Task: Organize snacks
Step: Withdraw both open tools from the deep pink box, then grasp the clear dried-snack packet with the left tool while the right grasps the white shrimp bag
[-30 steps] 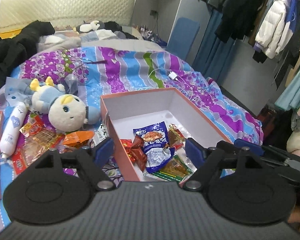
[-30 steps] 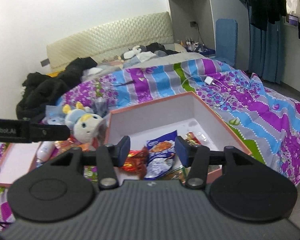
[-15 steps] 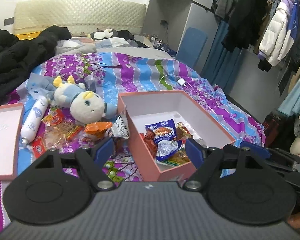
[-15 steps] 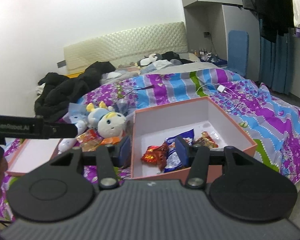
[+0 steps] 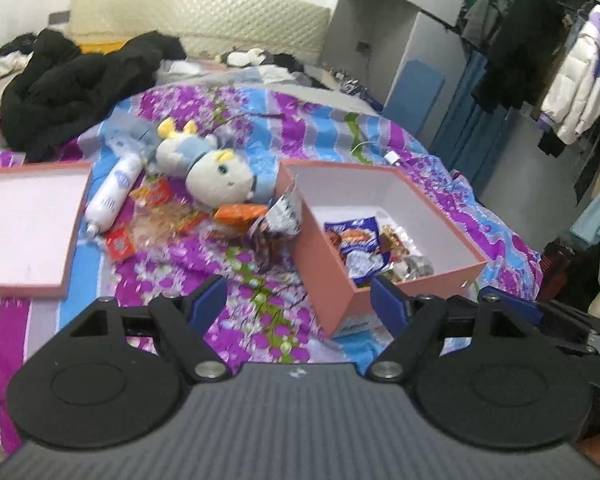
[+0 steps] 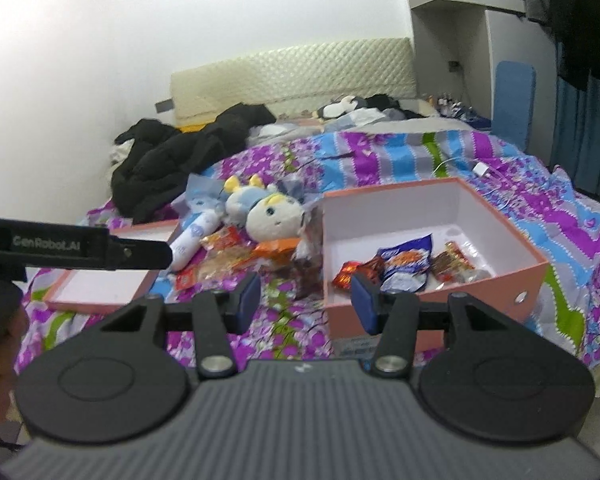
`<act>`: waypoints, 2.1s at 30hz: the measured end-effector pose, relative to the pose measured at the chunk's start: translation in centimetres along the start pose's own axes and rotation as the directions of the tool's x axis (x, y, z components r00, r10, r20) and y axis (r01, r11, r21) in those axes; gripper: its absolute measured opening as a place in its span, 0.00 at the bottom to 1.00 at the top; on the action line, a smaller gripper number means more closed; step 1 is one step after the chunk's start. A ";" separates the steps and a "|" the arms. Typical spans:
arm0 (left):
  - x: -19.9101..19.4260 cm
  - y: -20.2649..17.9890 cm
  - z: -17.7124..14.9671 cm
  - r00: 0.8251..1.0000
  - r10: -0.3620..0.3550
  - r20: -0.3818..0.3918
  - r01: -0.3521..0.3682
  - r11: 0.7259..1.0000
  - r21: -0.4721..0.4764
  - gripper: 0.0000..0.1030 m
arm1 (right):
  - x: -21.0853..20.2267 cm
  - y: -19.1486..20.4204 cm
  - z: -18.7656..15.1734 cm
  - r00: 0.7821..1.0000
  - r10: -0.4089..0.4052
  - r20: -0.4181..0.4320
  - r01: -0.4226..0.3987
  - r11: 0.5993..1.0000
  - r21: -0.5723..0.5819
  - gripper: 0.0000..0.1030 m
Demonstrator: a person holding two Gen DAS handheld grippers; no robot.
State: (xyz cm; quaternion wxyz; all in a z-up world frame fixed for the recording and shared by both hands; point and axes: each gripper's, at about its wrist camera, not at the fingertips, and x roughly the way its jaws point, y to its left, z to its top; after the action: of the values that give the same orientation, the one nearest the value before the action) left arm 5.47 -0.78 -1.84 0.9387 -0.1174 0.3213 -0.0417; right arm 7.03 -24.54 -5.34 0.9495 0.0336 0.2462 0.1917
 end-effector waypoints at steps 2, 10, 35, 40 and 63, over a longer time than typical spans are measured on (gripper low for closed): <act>0.1 0.6 -0.6 1.000 0.009 -0.009 -0.009 1.000 -0.017 0.80 | 0.3 0.3 -0.4 1.000 0.009 -0.015 -0.009 1.000 -0.005 0.51; 1.4 3.2 -1.6 0.999 0.034 -0.035 -0.036 0.997 -0.062 0.80 | 2.2 1.5 -1.2 0.998 0.026 -0.052 -0.027 1.000 -0.016 0.51; 10.5 11.2 0.3 0.987 0.127 -0.100 -0.143 0.975 -0.170 0.80 | 12.3 3.0 -0.8 0.990 0.058 -0.130 -0.069 0.994 -0.086 0.51; 13.3 13.6 0.6 0.979 0.155 -0.132 -0.178 0.966 -0.185 0.80 | 15.7 3.4 -0.7 0.983 0.068 -0.172 -0.087 0.991 -0.104 0.51; 32.2 20.3 4.7 0.951 0.214 -0.221 -0.132 0.933 0.335 0.80 | 26.9 7.0 -2.6 0.977 -0.210 0.040 0.214 0.968 -0.135 0.68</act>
State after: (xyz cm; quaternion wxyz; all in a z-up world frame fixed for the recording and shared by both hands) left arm 33.82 14.81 -22.37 0.8964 0.0697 0.4371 -0.0237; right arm 25.00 -7.95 -18.76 0.9676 -0.0565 0.2224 0.1053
